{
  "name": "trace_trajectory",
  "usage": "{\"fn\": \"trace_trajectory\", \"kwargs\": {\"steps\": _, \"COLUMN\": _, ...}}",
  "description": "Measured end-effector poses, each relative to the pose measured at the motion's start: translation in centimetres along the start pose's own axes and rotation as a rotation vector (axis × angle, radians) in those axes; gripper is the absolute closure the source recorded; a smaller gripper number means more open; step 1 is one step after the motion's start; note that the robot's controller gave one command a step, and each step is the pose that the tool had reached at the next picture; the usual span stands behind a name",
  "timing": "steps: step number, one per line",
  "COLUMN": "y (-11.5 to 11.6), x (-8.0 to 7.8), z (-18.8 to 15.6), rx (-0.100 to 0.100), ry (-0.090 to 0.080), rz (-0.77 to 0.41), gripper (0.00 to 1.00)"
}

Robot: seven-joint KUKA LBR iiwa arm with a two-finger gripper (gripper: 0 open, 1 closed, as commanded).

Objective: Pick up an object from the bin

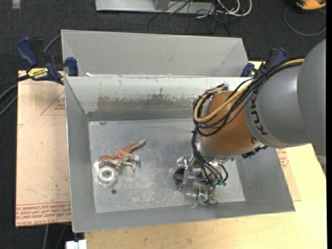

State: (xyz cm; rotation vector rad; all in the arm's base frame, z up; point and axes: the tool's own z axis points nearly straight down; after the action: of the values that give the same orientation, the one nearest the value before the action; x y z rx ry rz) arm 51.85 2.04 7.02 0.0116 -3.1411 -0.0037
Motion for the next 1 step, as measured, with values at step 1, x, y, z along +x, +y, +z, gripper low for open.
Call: {"fn": "trace_trajectory", "kwargs": {"steps": 1, "y": -0.01, "x": 0.0, "z": 0.0, "rx": 0.0, "ry": 0.0, "rz": 0.0, "gripper": 1.0}}
